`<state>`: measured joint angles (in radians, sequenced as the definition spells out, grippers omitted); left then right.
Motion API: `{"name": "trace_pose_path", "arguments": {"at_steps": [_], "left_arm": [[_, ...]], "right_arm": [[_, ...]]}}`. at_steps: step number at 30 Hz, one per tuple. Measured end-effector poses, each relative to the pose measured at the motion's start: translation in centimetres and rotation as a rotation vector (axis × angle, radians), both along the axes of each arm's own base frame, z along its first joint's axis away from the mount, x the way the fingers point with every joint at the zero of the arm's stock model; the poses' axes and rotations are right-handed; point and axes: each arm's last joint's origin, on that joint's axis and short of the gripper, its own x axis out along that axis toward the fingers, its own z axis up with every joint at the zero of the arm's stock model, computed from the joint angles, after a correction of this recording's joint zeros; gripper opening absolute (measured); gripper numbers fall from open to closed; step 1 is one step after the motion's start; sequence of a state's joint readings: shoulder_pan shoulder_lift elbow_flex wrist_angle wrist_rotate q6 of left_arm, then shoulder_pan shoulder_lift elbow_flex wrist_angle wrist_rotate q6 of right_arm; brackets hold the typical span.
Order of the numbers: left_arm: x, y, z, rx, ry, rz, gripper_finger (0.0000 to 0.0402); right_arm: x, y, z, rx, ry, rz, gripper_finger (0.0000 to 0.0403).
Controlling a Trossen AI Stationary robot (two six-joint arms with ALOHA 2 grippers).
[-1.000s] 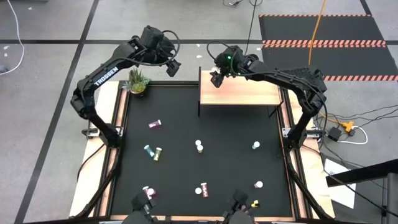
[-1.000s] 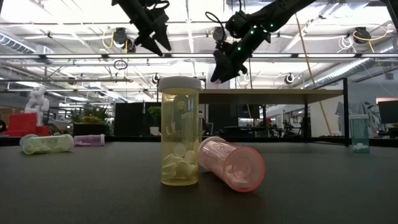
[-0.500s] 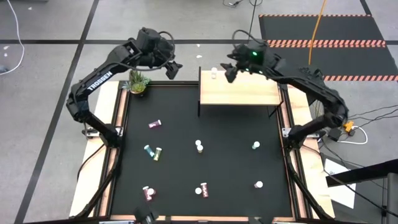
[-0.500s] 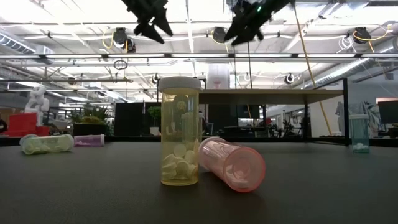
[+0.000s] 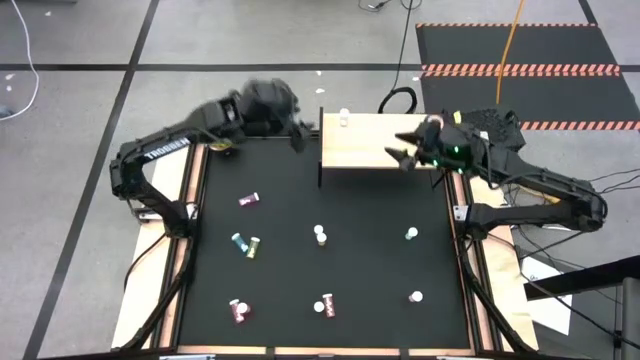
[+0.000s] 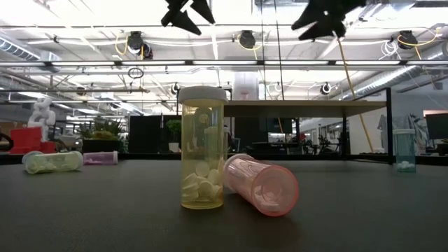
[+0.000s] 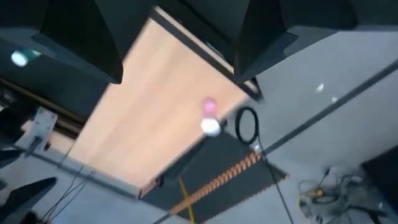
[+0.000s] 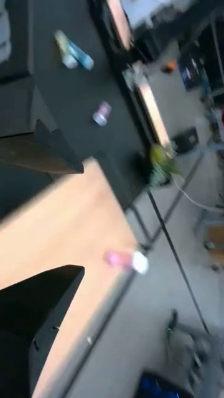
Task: Pick and place medicine bottles onto shelf by color
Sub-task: Put the top left yellow pill bottle on the shelf
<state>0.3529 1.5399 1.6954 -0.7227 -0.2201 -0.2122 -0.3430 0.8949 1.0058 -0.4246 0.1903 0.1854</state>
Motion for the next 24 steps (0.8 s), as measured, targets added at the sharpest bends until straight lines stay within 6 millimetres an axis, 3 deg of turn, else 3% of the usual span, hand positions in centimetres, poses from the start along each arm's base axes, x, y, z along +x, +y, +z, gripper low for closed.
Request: {"name": "trace_pose_path", "arguments": {"at_steps": [5,10,12,16,19,24], "left_arm": [[0.0,-4.6,-2.8,-0.107,0.024,0.059,0.0307],[-2.4,-9.7,-5.7,-0.23,0.113,0.117,0.0307],[-4.5,-11.2,-6.5,-0.254,0.2,0.169,0.0307],[-7.3,-13.1,-7.9,-0.298,0.327,0.252,0.0307],[-8.3,-14.2,-9.0,-0.326,0.332,0.263,0.0307],[-9.4,-15.2,-13.9,-0.43,0.367,0.31,0.0307]], "right_arm": [[0.3,2.1,-3.0,0.07,0.039,0.087,0.0247],[1.2,4.1,-4.8,0.131,0.0,0.164,0.0247],[1.7,5.0,-5.0,0.188,-0.034,0.168,0.0247],[3.2,7.3,-4.9,0.227,-0.117,0.192,0.0243],[5.0,9.1,-5.2,0.228,-0.17,0.207,0.0229],[9.1,10.9,-5.9,0.311,-0.187,0.189,0.0202]]}}
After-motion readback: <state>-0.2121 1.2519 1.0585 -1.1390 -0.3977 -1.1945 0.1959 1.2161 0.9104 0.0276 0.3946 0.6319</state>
